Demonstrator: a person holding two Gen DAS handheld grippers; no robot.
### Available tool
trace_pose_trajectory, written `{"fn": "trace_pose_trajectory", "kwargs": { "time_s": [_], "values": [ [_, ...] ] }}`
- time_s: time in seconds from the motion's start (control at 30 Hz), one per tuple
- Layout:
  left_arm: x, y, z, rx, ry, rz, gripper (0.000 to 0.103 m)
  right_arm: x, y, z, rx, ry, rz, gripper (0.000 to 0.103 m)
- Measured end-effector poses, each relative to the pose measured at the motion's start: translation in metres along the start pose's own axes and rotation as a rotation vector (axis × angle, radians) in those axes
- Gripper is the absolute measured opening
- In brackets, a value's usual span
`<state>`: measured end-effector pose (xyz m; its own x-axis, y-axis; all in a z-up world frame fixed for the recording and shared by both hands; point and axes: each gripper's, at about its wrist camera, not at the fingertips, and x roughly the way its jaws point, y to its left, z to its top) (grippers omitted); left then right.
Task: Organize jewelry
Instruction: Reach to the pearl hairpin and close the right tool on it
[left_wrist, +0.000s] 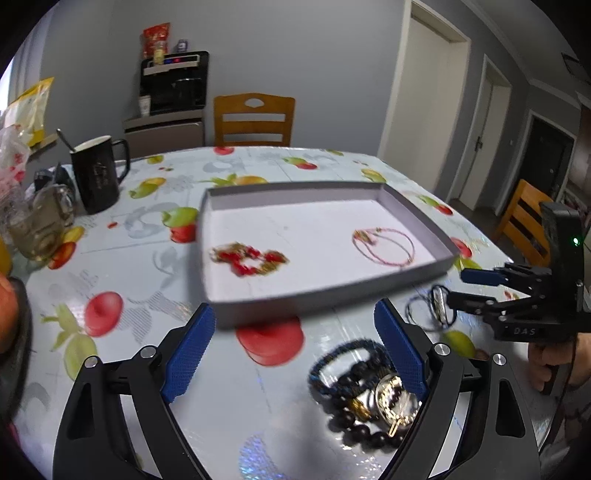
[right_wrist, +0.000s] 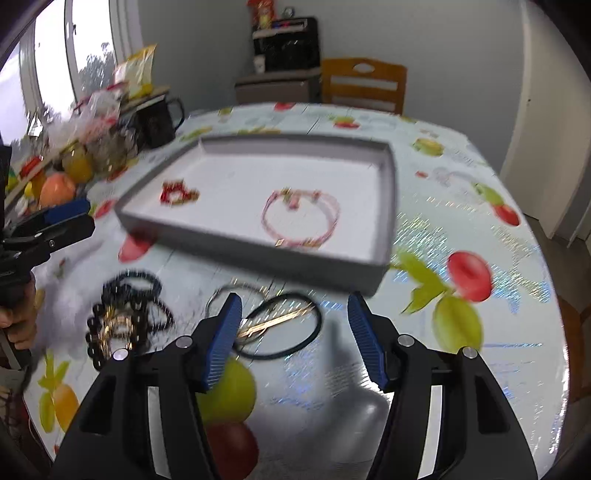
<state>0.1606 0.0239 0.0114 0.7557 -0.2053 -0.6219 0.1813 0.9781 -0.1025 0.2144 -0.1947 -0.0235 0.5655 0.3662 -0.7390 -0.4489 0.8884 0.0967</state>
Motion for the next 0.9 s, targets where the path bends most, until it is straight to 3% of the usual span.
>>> {"fn": "trace_pose_trajectory", "kwargs": {
  "time_s": [0.17, 0.53, 0.9],
  "values": [
    [0.013, -0.001, -0.009, -0.011, 0.044, -0.017, 0.088, 0.006, 0.005, -0.003, -0.012, 0.025, -0.005, 0.065],
    [0.011, 0.002, -0.011, -0.032, 0.041, -0.031, 0.088, -0.004, 0.014, -0.005, -0.02, -0.011, 0.025, 0.065],
    [0.012, 0.003, -0.014, -0.047, 0.051, -0.052, 0.088, 0.02, 0.032, 0.003, -0.078, 0.058, -0.003, 0.068]
  ]
}}
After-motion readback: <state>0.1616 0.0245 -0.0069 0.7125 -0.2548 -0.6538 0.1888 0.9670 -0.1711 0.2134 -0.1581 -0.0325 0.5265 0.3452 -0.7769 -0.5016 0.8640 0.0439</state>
